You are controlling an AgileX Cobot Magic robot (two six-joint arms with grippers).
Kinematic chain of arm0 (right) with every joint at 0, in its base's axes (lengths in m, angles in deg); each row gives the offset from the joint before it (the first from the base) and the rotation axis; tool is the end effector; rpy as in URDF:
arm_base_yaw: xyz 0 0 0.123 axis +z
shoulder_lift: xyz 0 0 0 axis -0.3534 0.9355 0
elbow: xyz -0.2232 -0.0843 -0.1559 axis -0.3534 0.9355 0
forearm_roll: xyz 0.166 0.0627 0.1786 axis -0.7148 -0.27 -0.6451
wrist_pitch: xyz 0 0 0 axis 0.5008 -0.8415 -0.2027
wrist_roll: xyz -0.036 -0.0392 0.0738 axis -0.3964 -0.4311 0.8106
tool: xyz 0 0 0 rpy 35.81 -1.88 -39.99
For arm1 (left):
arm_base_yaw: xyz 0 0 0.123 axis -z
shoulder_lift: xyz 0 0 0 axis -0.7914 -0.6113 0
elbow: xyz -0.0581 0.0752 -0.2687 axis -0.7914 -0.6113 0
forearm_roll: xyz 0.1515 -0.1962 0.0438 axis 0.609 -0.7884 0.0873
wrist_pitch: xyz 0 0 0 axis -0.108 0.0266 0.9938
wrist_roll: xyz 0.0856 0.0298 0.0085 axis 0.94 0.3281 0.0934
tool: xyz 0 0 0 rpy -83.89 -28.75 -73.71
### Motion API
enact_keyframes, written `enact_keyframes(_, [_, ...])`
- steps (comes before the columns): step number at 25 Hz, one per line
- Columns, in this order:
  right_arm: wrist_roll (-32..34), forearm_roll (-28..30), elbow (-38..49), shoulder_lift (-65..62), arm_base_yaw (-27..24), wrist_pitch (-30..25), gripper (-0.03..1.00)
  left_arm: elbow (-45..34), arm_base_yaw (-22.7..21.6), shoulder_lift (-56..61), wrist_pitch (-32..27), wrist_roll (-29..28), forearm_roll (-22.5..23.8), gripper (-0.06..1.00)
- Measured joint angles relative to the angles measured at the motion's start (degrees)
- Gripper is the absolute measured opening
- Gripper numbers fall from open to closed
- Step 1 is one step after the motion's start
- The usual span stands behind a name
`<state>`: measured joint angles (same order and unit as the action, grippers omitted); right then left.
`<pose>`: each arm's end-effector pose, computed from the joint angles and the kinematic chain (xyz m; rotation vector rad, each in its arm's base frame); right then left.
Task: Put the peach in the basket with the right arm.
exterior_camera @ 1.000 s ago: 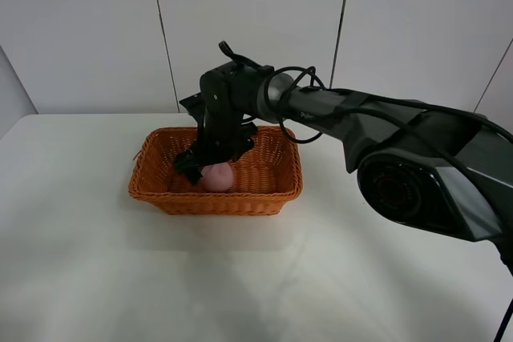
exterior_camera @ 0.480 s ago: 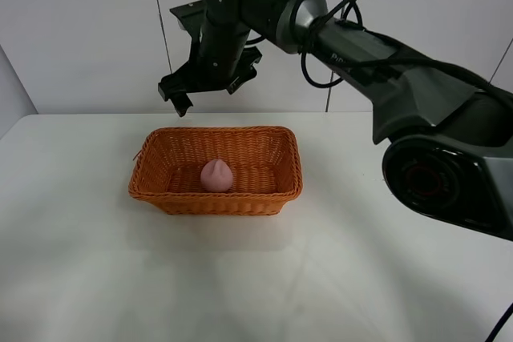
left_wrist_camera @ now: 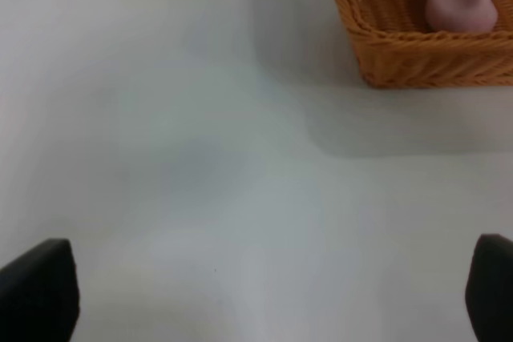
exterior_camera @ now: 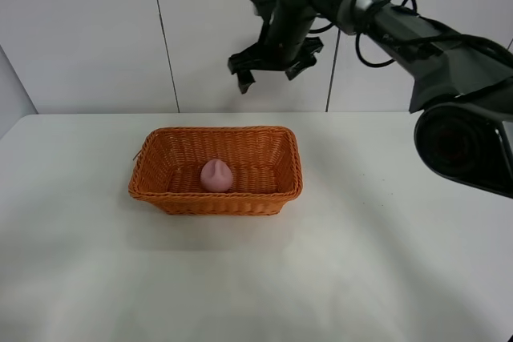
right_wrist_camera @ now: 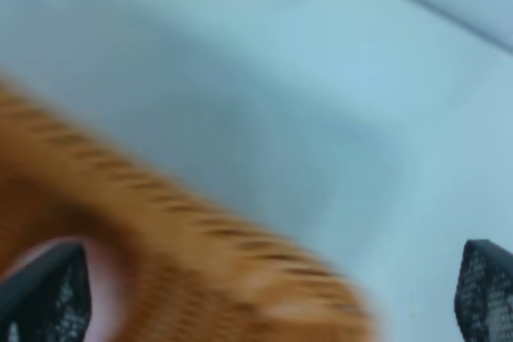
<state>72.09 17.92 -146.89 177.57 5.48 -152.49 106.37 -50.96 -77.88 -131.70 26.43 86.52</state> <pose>0.4691 0.2264 0.2731 -0.4753 2.5805 0.1340 -0.0046 0.0007 0.2749 0.0419 2.0413 0.0066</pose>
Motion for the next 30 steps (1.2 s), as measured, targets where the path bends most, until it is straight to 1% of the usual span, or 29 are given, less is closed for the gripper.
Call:
enact_keyframes(6, [-0.91,1.16,0.0,0.0,-12.76,-0.07,0.7,0.0,0.0,0.0,0.0,0.0,0.0,0.99])
enact_keyframes(9, [-1.27,1.23,0.0,0.0,-17.7,-0.07,0.7,0.0,0.0,0.0,0.0,0.0,0.0,0.99])
enact_keyframes(13, [-1.27,1.2,0.0,0.0,-22.32,-0.07,0.7,0.0,0.0,0.0,0.0,0.0,0.0,0.99])
enact_keyframes(16, [-1.27,1.2,0.0,0.0,-23.78,-0.07,0.7,0.0,0.0,0.0,0.0,0.0,0.0,0.99])
enact_keyframes(18, [-1.27,0.93,0.0,0.0,-23.85,-0.07,0.7,0.0,0.0,0.0,0.0,0.0,0.0,0.99])
enact_keyframes(23, [-1.49,-1.98,2.0,-0.83,-23.78,-0.07,0.7,0.0,0.0,0.0,0.0,0.0,0.0,0.99])
enact_keyframes(26, [-1.58,-2.54,5.46,-3.07,-23.78,-0.09,0.7,0.0,0.0,0.0,0.0,0.0,0.0,0.99])
enact_keyframes(30, [-1.66,-2.54,14.66,-9.62,-23.78,-0.03,0.7,0.0,0.0,0.0,0.0,0.0,0.0,0.99])
